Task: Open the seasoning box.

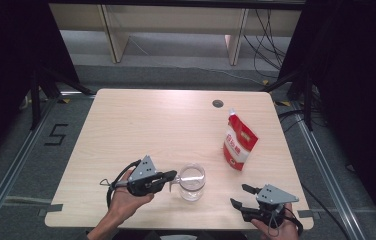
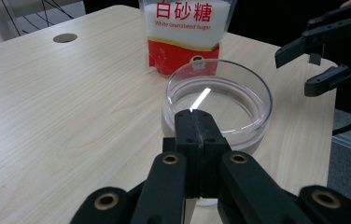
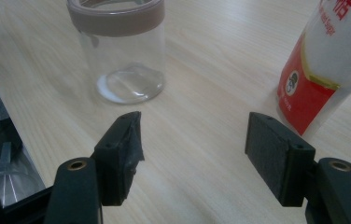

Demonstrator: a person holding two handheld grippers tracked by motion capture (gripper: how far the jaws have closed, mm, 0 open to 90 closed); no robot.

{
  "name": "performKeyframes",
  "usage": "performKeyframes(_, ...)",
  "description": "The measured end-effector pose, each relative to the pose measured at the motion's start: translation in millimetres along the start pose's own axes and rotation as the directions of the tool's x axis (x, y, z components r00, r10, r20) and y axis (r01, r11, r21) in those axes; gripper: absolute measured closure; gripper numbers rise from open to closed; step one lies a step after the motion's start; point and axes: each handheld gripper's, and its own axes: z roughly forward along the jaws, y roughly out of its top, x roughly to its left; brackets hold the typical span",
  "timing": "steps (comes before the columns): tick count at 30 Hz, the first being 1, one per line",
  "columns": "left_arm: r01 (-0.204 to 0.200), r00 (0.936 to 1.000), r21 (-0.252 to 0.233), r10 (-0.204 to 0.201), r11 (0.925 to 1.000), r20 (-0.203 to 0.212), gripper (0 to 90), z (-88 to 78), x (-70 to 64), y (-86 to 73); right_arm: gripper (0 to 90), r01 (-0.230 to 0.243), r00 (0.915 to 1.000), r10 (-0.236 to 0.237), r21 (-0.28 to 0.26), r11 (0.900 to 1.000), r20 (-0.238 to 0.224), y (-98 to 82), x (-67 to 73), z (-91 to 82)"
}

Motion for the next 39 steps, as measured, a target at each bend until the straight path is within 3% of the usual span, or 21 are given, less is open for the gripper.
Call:
performKeyframes(3,0.003,1.0,0.001,-0.003,1.0,0.002,89.3,-1.0,0.4,-0.4,38.5,0.049,0.9987,-0.049,-0.009,0.999,0.011,1.7,-2.5,-0.2)
performKeyframes(5,-0.011,0.9999,-0.008,0.011,0.9999,0.009,89.3,-1.3,2.2,-1.1,39.8,0.029,0.9994,-0.029,-0.023,0.999,0.019,2.9,0.4,0.2)
performKeyframes(6,0.009,0.9999,-0.011,-0.009,0.9999,0.008,89.3,-1.1,1.6,-1.8,41.4,0.05,0.9986,-0.049,-0.028,0.998,0.017,4.4,0.1,0.7)
performKeyframes(7,0.006,0.9999,-0.011,-0.006,0.9999,0.008,89.3,-1.2,1.7,-1.9,43.5,0.038,0.9992,-0.038,-0.032,0.999,0.011,5.6,3.0,1.6)
performKeyframes(10,-0.009,0.9999,-0.009,0.009,0.9999,0.008,89.3,-1.3,1.7,-2.0,53.8,0.046,0.9989,-0.047,-0.049,0.998,-0.008,11.2,4.5,5.1)
performKeyframes(11,-0.008,1.0,-0.009,0.008,0.9999,0.004,89.3,-1.5,1.6,-2.4,56.5,0.061,0.9981,-0.061,-0.065,0.996,0.004,13.6,4.3,5.9)
performKeyframes(12,-0.013,0.9999,-0.012,0.013,0.9998,0.008,89.3,-1.4,1.9,-2.7,60.3,0.031,0.9995,-0.031,-0.065,0.997,-0.002,15.3,7.2,7.0)
performKeyframes(14,0.005,1.0,-0.006,-0.005,1.0,-0.002,89.2,-1.9,0.6,-3.6,64.9,0.065,0.9977,-0.066,-0.077,0.995,-0.012,19.7,5.8,10.3)
performKeyframes(16,0.004,1.0,-0.004,-0.004,1.0,-0.002,89.2,-1.9,1.1,-4.2,69.7,0.061,0.9978,-0.063,-0.082,0.995,-0.02,23.0,8.0,14.6)
performKeyframes(18,-0.021,0.9998,-0.007,0.021,0.9998,0.006,89.1,-1.2,2.8,-4.2,75.2,0.078,0.9956,-0.083,-0.097,0.992,-0.044,26.5,9.2,20.6)
performKeyframes(20,-0.016,0.9999,-0.009,0.016,0.9998,0.006,88.9,-1.2,2.5,-4.6,78.6,0.098,0.994,-0.102,-0.106,0.99,-0.038,30.6,9.4,24.2)
performKeyframes(25,-0.015,0.9999,-0.009,0.015,0.9999,0.007,88.7,-1.1,2.5,-4.8,84.1,0.126,0.9896,-0.134,-0.122,0.984,-0.054,42.0,12.6,34.0)
performKeyframes(26,-0.014,0.9999,-0.009,0.014,0.9999,0.007,88.7,-1.3,2.5,-4.8,84.6,0.102,0.9918,-0.109,-0.11,0.989,-0.066,43.4,14.8,36.4)
performKeyframes(27,-0.014,0.9999,-0.01,0.014,0.9999,0.007,88.7,-1.2,2.5,-4.8,85.3,0.115,0.9897,-0.123,-0.107,0.988,-0.074,45.4,15.2,39.0)
performKeyframes(32,-0.015,0.9999,-0.009,0.015,0.9998,0.008,88.7,-1.4,2.6,-5.0,86.0,0.143,0.9835,-0.154,-0.121,0.982,-0.094,55.6,21.8,47.3)
performKeyframes(33,-0.017,0.9998,0.0,0.017,0.9999,0.004,88.5,-2.6,2.9,-5.2,86.1,0.131,0.9854,-0.142,-0.117,0.985,-0.093,58.2,25.0,47.4)
performKeyframes(34,-0.015,0.9999,0.0,0.015,0.9999,0.005,88.5,-2.6,3.1,-5.3,86.4,0.161,0.9808,-0.173,-0.128,0.979,-0.091,61.3,26.0,49.2)
performKeyframes(36,-0.016,0.9999,0.001,0.016,0.9999,0.004,88.3,-2.7,3.1,-5.5,86.8,0.151,0.9806,-0.164,-0.123,0.981,-0.107,65.1,29.9,52.3)
performKeyframes(39,-0.001,0.9999,-0.01,0.001,1.0,0.015,83.6,-3.1,3.6,-6.0,87.4,0.16,0.9786,-0.173,-0.12,0.98,-0.111,69.3,34.0,55.5)
